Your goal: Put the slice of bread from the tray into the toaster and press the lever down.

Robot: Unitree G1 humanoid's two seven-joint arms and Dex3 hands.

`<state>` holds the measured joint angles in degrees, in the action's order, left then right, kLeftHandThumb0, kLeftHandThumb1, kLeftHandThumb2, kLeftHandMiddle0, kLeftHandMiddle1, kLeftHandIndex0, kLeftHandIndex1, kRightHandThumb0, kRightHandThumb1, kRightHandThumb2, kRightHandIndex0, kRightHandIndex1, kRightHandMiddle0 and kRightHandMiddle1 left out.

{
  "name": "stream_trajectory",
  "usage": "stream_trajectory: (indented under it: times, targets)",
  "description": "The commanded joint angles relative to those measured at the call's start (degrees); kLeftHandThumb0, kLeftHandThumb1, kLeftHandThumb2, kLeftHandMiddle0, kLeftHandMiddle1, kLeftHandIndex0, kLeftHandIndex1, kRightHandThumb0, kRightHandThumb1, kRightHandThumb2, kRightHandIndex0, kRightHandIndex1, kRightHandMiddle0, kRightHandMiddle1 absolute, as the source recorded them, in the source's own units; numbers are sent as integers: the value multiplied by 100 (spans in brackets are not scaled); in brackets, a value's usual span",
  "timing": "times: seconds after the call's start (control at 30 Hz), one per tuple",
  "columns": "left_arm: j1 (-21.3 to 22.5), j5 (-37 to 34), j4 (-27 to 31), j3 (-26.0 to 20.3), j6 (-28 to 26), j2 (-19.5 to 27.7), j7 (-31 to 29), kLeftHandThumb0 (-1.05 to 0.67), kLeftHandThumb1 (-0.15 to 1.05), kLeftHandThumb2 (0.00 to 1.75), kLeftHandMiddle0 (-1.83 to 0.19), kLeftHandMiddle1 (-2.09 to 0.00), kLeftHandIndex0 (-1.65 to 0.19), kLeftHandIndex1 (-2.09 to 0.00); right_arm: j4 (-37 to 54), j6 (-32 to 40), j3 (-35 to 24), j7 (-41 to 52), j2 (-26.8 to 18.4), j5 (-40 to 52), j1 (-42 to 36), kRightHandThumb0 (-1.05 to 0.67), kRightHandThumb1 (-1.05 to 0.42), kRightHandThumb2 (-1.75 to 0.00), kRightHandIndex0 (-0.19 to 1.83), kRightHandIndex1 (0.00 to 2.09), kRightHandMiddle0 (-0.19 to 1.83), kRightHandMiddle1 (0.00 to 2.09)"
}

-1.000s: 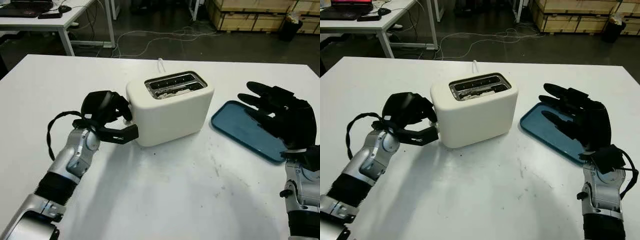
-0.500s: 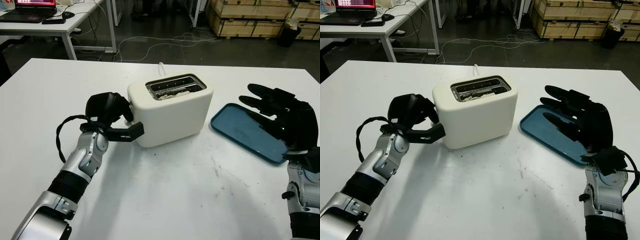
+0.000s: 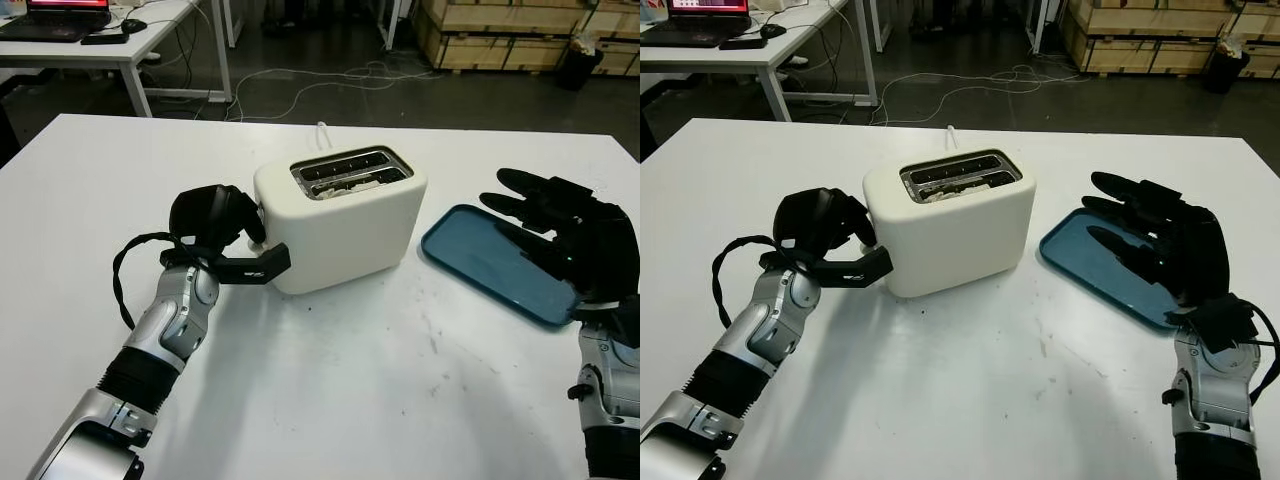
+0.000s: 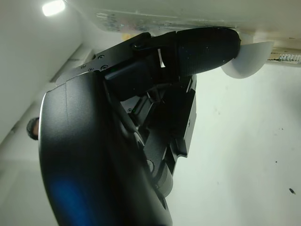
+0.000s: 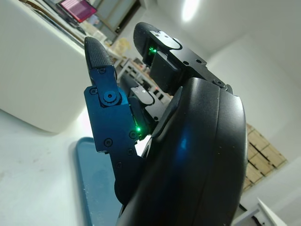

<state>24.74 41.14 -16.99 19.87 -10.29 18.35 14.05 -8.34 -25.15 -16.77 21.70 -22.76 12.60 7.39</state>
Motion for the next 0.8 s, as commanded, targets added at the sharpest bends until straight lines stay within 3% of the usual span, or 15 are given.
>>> stream_trajectory:
  times: [0.0, 0.2, 0.33, 0.57, 0.77]
  targets:
    - [-1275, -54, -1061, 1279, 106, -811, -945, 7, 92, 2, -80, -85, -109, -1, 148, 1, -29, 26, -127, -26, -11, -44, -85, 0, 90, 0, 82, 0]
    - [-1341, -193, -735, 1116, 263, -590, -964, 5, 92, 5, -67, -112, -110, -1, 247, 136, -11, -12, -89, -16, -13, -46, -85, 0, 90, 0, 82, 0]
    - [-1412, -183, -160, 915, 353, -286, -755, 3, 92, 4, -74, -112, -113, -2, 151, 71, 11, 66, -65, 40, 19, -44, -85, 0, 90, 0, 82, 0]
    - [-1563, -506, 666, 146, 1183, 175, 212, 4, 91, 1, -81, -127, -123, -8, -80, 77, 86, 40, 55, 12, 147, -42, -84, 0, 90, 0, 82, 0]
    - [-1462, -684, 1185, -427, 1632, 497, 303, 8, 88, 0, -84, -132, -128, -11, -491, 10, 182, -97, 140, -144, 359, -43, -86, -1, 89, 0, 82, 0]
